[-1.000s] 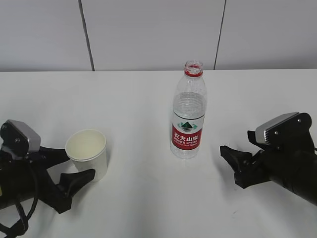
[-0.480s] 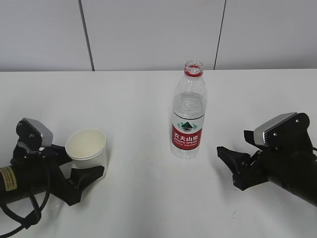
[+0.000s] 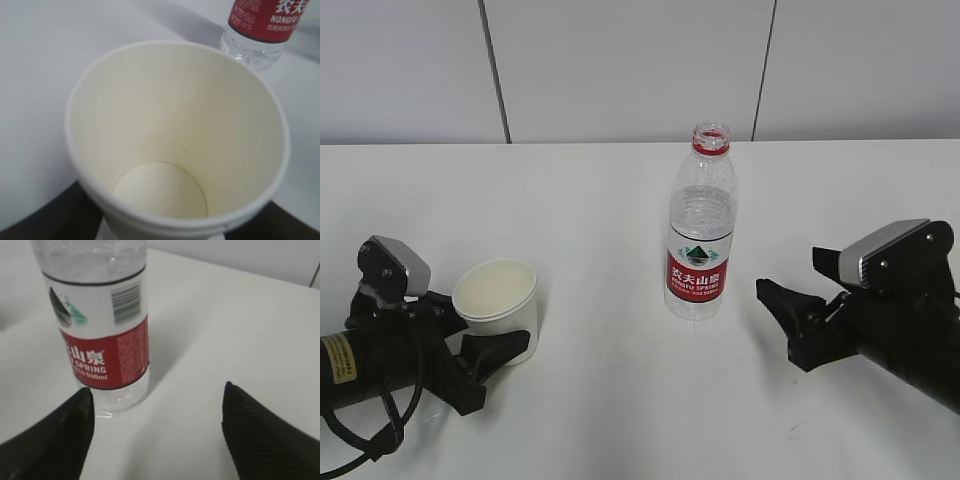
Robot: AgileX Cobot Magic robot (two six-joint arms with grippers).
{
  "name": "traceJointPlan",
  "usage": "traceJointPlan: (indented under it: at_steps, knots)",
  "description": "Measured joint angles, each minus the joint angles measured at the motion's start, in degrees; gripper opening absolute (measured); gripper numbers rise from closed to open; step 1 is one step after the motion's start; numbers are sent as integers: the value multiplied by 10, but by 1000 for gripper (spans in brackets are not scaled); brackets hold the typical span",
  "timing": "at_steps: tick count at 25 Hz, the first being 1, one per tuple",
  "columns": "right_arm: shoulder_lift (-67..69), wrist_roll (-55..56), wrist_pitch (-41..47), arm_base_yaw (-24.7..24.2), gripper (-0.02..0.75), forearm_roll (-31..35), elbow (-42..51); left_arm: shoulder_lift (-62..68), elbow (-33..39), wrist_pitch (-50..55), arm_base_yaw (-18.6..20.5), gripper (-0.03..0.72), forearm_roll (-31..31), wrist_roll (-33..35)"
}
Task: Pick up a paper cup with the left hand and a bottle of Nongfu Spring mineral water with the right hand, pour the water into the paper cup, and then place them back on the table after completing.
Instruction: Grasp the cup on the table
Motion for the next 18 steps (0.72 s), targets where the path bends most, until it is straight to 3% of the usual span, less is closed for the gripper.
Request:
traceJointPlan:
  at_steps: [18]
  knots:
    - [166,78,-3,0,588,-152,-191,0,0,0,0,417,0,0]
